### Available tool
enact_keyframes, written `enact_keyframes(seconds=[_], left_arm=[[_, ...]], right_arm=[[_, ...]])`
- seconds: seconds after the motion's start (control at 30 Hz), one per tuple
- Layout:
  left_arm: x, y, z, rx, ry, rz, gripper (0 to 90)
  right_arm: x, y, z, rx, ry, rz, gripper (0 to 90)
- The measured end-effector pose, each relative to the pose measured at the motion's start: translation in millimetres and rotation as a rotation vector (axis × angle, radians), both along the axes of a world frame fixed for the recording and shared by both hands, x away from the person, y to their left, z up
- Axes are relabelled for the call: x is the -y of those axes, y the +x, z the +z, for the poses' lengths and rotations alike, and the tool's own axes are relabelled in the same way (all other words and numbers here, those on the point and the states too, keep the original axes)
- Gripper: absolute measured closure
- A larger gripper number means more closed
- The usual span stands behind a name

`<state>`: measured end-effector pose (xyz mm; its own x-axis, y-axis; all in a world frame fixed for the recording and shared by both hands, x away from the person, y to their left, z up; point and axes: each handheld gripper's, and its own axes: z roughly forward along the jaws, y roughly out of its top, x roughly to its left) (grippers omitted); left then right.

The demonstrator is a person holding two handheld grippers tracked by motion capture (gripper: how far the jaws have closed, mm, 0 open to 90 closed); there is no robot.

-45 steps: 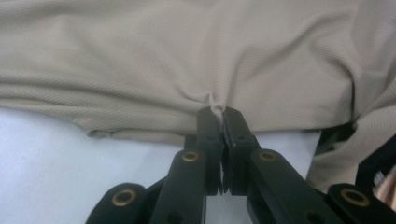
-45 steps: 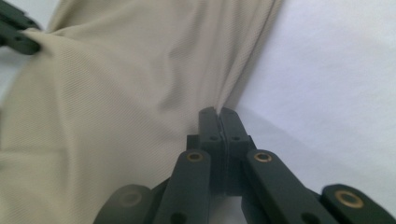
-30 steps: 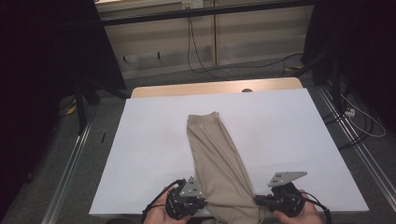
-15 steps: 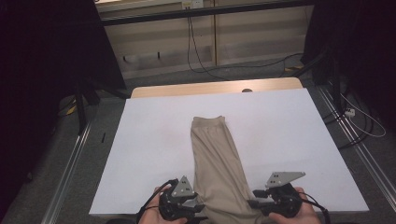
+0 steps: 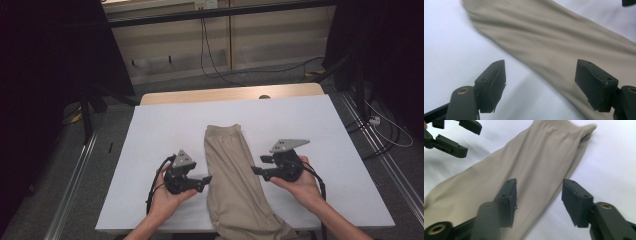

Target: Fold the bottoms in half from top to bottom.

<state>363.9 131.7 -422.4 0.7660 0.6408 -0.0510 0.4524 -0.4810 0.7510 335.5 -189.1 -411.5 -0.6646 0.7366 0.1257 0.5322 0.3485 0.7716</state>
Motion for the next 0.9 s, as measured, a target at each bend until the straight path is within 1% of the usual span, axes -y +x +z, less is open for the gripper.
enact_keyframes(seconds=[0.03,0.07,0.1,0.17,0.2,0.23,0.27,0.3,0.33,0.37,0.4,0.43,0.47,0.5,0.53,0.57,0.6,0.63,0.67,0.7,0.73,0.77,0.8,0.83,0.87,0.9], left_arm=[[1.3,8.8,0.5,0.006,-0.004,0.016,25.3],[2.1,17.8,0.9,0.018,0.001,0.023,25.3],[3.7,26.6,0.9,0.026,0.006,0.037,25.8],[6.4,44.7,0.1,0.037,0.016,0.07,27.4],[8.5,53.9,-1.3,0.035,0.009,0.086,28.0],[9.1,63.0,-2.4,0.036,0.009,0.09,28.5],[10.5,71.8,-3.3,0.025,0.01,0.094,29.5],[12.1,79.9,-4.7,0.024,-0.001,0.106,30.0],[13.9,87.8,-6.2,0.012,-0.005,0.119,30.7],[15.3,95.3,-7.5,0.011,0.002,0.131,33.5],[16.7,102.3,-8.9,0.02,0.009,0.145,33.5],[17.8,108.2,-10.5,0.023,0.009,0.154,34.5],[18.6,113.9,-11.5,0.022,0.02,0.158,35.8],[20.2,118.0,-13.1,0.015,0.023,0.165,37.8],[21.2,121.7,-14.4,0.019,0.025,0.164,39.1],[21.8,124.8,-15.2,0.014,0.027,0.164,39.4],[22.5,127.3,-15.6,0.007,0.035,0.164,40.2],[23.3,129.5,-16.2,0.005,0.043,0.164,43.2],[23.0,131.6,-16.3,0.005,0.048,0.161,45.2],[22.5,133.3,-16.9,-0.004,0.039,0.17,46.0],[21.7,134.9,-17.4,-0.012,0.028,0.177,49.1],[20.9,136.5,-17.9,-0.022,0.022,0.178,50.8],[19.8,137.7,-18.5,-0.035,0.018,0.184,50.7],[19.3,138.7,-20.0,-0.039,0.005,0.198,50.6],[18.4,139.9,-21.2,-0.047,0.003,0.199,50.6],[17.6,141.3,-22.4,-0.051,0.004,0.197,49.7]], right_arm=[[-6.2,17.1,-1.1,0.009,-0.008,-0.011,49.2],[-6.2,17.1,-1.1,0.009,-0.008,-0.011,49.2],[-9.1,25.8,-2.4,0.003,0.003,-0.013,50.7],[-15.0,43.7,-4.7,0.002,0.004,-0.018,54.5],[-16.8,53.1,-6.4,0.004,0.003,-0.021,59.5],[-18.2,63.4,-8.6,0.005,0.002,-0.026,60.8],[-19.7,73.7,-11.1,0.003,-0.009,-0.048,59.9],[-20.7,83.3,-12.8,-0.005,-0.012,-0.069,60.2],[-21.1,92.4,-13.9,-0.009,-0.004,-0.086,60.8],[-22.8,108.5,-13.9,-0.012,0.009,-0.11,61.4],[-22.8,108.5,-13.9,-0.012,0.009,-0.11,61.4],[-24.1,115.9,-13.4,-0.014,0.011,-0.122,61.3],[-25.5,122.6,-12.7,-0.013,0.01,-0.135,61.3],[-26.9,128.8,-12.2,-0.014,0.006,-0.138,61.4],[-28.3,135.0,-12.0,-0.024,0.007,-0.137,61.3],[-29.7,140.6,-12.7,-0.028,0.0,-0.139,62.2],[-31.2,145.9,-14.0,-0.029,-0.017,-0.141,64.5],[-32.8,150.6,-15.9,-0.042,-0.031,-0.14,66.7],[-33.9,155.0,-18.3,-0.051,-0.034,-0.129,69.3],[-34.9,157.9,-20.9,-0.061,-0.043,-0.133,71.9],[-35.5,160.1,-23.9,-0.065,-0.049,-0.133,73.5],[-35.8,161.8,-26.7,-0.071,-0.047,-0.129,75.3],[-36.3,162.9,-29.6,-0.071,-0.047,-0.124,77.1],[-37.2,163.5,-32.1,-0.067,-0.06,-0.134,78.9],[-37.3,164.5,-34.2,-0.066,-0.06,-0.139,80.3],[-36.4,167.2,-36.7,-0.056,-0.047,-0.143,83.2]])
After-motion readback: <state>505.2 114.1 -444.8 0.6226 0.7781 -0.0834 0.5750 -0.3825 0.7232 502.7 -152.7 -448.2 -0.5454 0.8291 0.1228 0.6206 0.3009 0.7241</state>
